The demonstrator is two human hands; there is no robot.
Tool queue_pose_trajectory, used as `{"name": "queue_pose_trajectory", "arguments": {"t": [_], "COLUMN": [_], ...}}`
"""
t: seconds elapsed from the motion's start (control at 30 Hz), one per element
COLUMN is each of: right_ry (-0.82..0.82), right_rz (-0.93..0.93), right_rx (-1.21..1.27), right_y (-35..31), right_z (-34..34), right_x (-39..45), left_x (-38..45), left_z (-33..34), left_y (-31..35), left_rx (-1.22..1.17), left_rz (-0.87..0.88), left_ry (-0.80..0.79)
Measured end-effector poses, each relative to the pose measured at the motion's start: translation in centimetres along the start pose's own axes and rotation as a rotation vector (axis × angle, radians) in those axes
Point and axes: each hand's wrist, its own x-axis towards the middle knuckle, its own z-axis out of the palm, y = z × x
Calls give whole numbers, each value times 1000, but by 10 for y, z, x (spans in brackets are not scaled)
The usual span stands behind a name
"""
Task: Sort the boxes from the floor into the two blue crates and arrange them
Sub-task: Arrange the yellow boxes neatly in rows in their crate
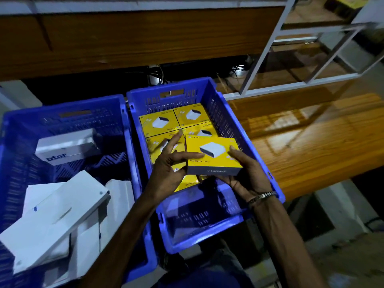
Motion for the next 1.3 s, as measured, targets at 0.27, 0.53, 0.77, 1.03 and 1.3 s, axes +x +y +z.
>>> {"name": "queue_pose_trajectory", "arguments": {"t": [0.27, 0.53, 0.77, 1.03, 1.3], "right_ry": [125, 261, 187, 237, 382], "right_rz": [-170, -179, -113, 49, 149], "right_rx": [-67, -25, -329, -495, -511], "right_y": [10, 37, 21, 6, 68], "right_z": [-4, 14, 7, -11, 17], "right_x": [6, 13, 2, -4, 24], "left_x": [5, 7, 5, -1, 0], "left_z": [-3, 5, 9, -7, 4], "left_y": [19, 22, 36, 19, 0], "left_rx": [-396, -564, -352, 468, 1377], "left_rz": [-398, -559, -473, -298, -148], "left_ry": [90, 41, 16, -134, -438]}}
